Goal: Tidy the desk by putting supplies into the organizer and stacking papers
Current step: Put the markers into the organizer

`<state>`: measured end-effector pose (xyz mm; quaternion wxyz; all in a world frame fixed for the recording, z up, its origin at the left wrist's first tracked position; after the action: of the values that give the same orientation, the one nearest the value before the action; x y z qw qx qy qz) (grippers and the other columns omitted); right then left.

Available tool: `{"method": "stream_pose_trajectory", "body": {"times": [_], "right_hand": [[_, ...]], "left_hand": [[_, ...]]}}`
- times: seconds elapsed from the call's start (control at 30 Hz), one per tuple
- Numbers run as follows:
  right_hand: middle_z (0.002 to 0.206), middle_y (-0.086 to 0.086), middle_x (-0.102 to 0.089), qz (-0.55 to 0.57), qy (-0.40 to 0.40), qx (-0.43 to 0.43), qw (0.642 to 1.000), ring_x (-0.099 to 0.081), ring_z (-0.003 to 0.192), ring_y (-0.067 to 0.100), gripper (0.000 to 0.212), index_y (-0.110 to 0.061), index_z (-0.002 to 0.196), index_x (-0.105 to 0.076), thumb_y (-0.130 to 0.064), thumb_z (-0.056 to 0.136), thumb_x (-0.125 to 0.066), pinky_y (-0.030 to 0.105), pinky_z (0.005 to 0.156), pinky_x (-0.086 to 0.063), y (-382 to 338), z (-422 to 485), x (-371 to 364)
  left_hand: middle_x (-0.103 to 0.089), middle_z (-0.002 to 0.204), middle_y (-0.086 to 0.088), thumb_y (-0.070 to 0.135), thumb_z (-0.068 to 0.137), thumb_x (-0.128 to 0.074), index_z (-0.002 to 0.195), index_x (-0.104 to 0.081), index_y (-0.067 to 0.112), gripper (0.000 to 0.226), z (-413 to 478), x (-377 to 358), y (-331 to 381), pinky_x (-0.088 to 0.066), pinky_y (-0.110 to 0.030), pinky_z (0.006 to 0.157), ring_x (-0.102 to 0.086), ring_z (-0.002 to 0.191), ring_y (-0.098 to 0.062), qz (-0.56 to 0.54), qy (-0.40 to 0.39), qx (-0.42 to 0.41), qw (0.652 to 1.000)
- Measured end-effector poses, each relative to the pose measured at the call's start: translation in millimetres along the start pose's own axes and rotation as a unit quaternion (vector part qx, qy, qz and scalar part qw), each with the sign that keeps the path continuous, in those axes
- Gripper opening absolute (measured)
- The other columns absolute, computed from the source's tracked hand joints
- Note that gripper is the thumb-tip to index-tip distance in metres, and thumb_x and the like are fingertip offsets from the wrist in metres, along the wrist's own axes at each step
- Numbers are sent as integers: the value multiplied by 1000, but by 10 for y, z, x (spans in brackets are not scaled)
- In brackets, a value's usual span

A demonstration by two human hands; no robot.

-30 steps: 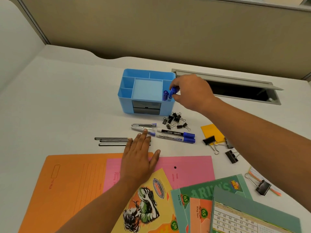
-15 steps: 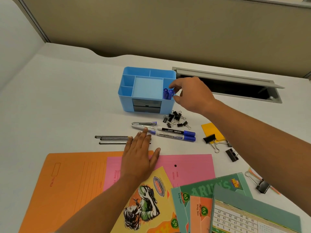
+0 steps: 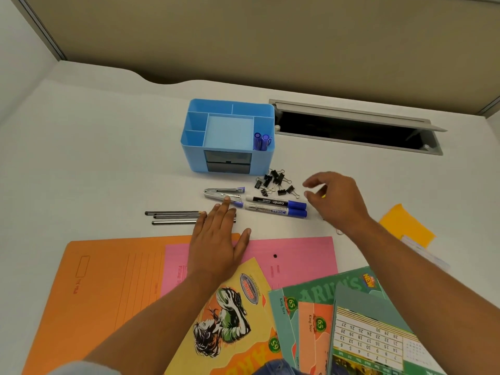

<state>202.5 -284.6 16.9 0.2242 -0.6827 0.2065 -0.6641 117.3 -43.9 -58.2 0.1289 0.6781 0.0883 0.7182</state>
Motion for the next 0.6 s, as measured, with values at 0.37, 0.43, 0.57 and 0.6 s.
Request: {"method": "stream_pose_trajectory", "body": {"times": [0.37,0.43,0.57,0.6], "right_hand": [[102,-3,-65,-128,-81,22,988,-57,84,17,17,-26,103,-70,-26,86,-67,30,70,-46,107,-240,-395],[104,-2,-64,-139,-88,21,986,-57,87,19,20,-25,106,-69,-27,87,-67,30,70,-46,100,-248,-408],[103,-2,-63,-158,-99,27,982,-57,91,19,25,-28,111,-67,-30,86,-68,30,72,-45,80,-244,-437],[104,-2,-63,-165,-103,27,981,-57,93,20,25,-28,111,-67,-30,86,-67,31,73,-46,83,-244,-444]], "left_hand": [[-29,159,2,59,97,-29,140,-47,17,63,3,-11,-9,-19,-41,120,-31,143,-16,0,0,2,1000],[-28,159,2,60,97,-29,141,-46,17,64,4,-16,-10,-19,-41,120,-31,143,-16,1,-1,3,1000],[-27,160,3,59,97,-30,142,-45,18,63,7,-26,-18,-17,-39,120,-30,144,-16,5,-4,3,1000],[-27,160,3,59,97,-30,142,-45,18,62,6,-28,-21,-17,-39,120,-30,144,-15,5,-4,4,1000]]}}
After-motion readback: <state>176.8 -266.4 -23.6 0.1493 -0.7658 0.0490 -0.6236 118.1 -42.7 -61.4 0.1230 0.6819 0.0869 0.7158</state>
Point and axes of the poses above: each hand's wrist, its own z-axis towards the middle knuckle, its own x-axis out of the back of the hand, y = z × x, the point moved 10 cm from there along z, towards the middle knuckle
